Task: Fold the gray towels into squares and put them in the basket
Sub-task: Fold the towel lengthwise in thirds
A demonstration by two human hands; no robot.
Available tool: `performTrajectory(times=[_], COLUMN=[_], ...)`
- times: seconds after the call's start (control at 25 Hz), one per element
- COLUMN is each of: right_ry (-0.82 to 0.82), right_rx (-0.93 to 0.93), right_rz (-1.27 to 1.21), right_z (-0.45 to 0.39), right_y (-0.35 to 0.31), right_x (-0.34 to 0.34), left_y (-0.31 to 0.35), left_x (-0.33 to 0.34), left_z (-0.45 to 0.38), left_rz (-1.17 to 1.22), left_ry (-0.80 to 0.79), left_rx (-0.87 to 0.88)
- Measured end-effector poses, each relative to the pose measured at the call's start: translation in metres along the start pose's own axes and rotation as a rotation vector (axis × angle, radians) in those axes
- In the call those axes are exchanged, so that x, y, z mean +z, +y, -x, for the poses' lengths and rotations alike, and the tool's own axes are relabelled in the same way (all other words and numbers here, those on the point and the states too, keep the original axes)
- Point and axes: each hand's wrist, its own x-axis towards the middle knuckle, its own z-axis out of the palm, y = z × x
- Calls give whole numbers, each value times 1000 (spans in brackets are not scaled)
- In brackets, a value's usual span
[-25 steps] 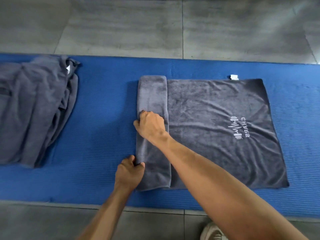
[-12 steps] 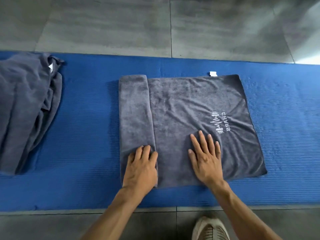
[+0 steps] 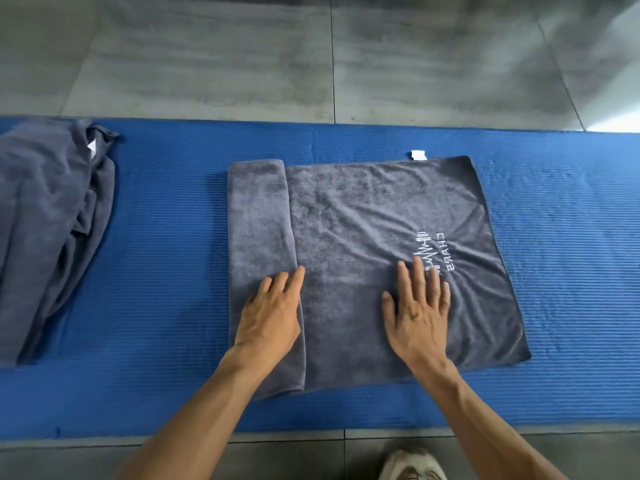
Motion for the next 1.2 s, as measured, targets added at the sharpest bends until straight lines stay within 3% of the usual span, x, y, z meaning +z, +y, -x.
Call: performTrajectory(times=[0.08,0.16,0.36,0.48,0.56,0.72,0.8,0.88,1.0,1.08,1.2], right_ry=[11,-7,-158,-213,-200,-215,-164,-71,-98,-76,-25], right_rx=[-221,-326,-290,-327,-258,162,213,-29,-389,-258,167], right_rz=[-11,-52,-21,15,39,1,3,18,68,108,34], right_z=[-23,-51,-118,-155,-179,-227,-224,-194,-108,-71,-55], right_y=[-32,-66,-121,-105,-64,44,58,38,28,62,100], right_x=[0,4,15,6,-4,-40,-47,-38,-14,-8,-15], left_y=[0,-4,-14,-15,-13,-13,-13,-16,-16,-15,-14], left_x=[-4,-6,-15,-16,-16,-16,-17,-18,-20,-20,-13], left_z=[-13,-24,-40,-43,-42,-44,-44,-43,-41,-39,-33], left_rz=[-26,-3,82,79,81,60,53,73,94,112,164], left_ry=[-40,-150,-312,-359,-380,-393,-398,-399,-418,-430,-388], left_rx=[-40,-89,-121,-147,-153,-146,-136,-127,-132,-133,-120])
